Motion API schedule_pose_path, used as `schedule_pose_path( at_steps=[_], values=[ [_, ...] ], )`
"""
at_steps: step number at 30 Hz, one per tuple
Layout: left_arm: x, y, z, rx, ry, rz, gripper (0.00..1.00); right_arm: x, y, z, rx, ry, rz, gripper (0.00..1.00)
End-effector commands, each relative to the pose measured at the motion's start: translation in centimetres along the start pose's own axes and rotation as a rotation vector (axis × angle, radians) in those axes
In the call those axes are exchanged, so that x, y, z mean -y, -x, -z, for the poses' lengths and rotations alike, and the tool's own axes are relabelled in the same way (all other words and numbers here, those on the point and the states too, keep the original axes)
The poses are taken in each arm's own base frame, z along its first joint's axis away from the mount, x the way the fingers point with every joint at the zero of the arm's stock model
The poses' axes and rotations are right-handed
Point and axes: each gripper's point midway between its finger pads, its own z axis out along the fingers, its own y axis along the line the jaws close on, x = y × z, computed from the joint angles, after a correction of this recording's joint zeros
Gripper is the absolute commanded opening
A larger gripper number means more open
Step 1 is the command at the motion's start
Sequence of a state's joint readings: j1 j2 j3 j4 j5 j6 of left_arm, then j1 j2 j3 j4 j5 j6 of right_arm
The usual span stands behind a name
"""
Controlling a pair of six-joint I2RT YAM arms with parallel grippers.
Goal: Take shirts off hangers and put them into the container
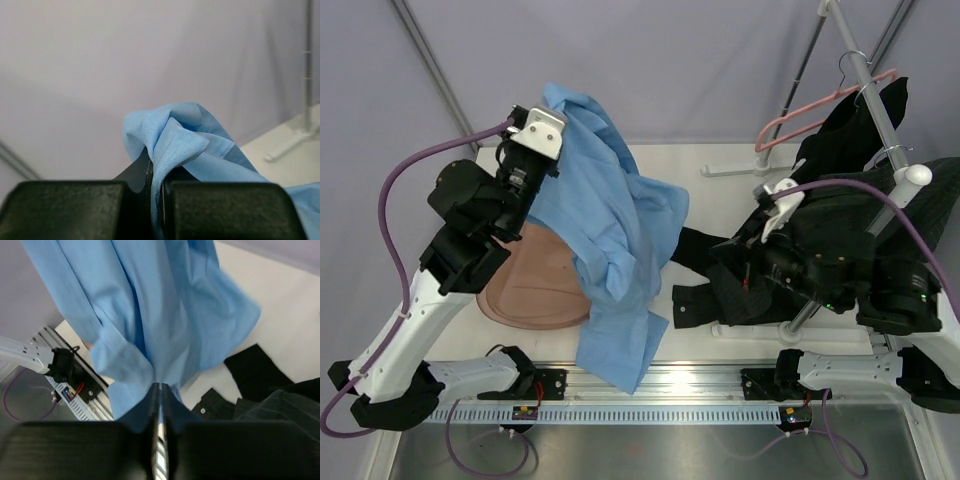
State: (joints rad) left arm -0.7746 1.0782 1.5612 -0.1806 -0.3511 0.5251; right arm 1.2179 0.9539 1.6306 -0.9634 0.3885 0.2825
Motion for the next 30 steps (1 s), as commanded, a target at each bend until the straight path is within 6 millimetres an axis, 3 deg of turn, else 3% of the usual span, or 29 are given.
schedule_pose_path(
  at_steps=[1,6,11,15,17,18,19,21,25,30],
  values=[
    [-6.8,6.3,-0.3,0.204,0.213,-0.121,0.0,-0.8,-2.6,-2.3,-0.062,0.005,-0.01,0.0],
    [-11.9,7.4,-0.6,0.268,0.38,-0.187,0.0,-0.5,-4.2,-4.1,-0.075,-0.028,-0.002,0.0],
    [-15.5,9.4,-0.3,0.364,0.484,-0.223,0.0,-0.5,-5.7,-5.8,-0.091,-0.045,0.019,0.0],
    [-18.2,14.5,0.9,0.481,0.519,-0.233,0.0,-1.0,-8.2,-7.2,-0.151,-0.03,0.014,0.0],
    [-18.8,16.3,1.5,0.526,0.543,-0.245,0.0,-1.7,-9.6,-8.0,-0.18,0.0,0.0,0.0],
    [-18.7,16.4,0.6,0.529,0.532,-0.266,0.0,-2.0,-10.0,-8.2,-0.187,0.012,-0.013,0.0],
    [-19.4,18.3,1.7,0.57,0.555,-0.274,0.0,-2.2,-10.8,-8.6,-0.2,0.022,-0.016,0.0],
    [-19.7,18.8,1.1,0.583,0.567,-0.297,0.0,-2.6,-11.5,-9.2,-0.219,0.035,-0.022,0.0],
    [-20.5,22.6,3.2,0.705,0.621,-0.337,0.0,-3.6,-12.5,-10.0,-0.244,0.074,-0.035,0.0],
    [-20.9,25.5,5.8,0.829,0.673,-0.381,0.0,-4.4,-14.4,-11.0,-0.301,0.1,-0.03,0.0]
  ],
)
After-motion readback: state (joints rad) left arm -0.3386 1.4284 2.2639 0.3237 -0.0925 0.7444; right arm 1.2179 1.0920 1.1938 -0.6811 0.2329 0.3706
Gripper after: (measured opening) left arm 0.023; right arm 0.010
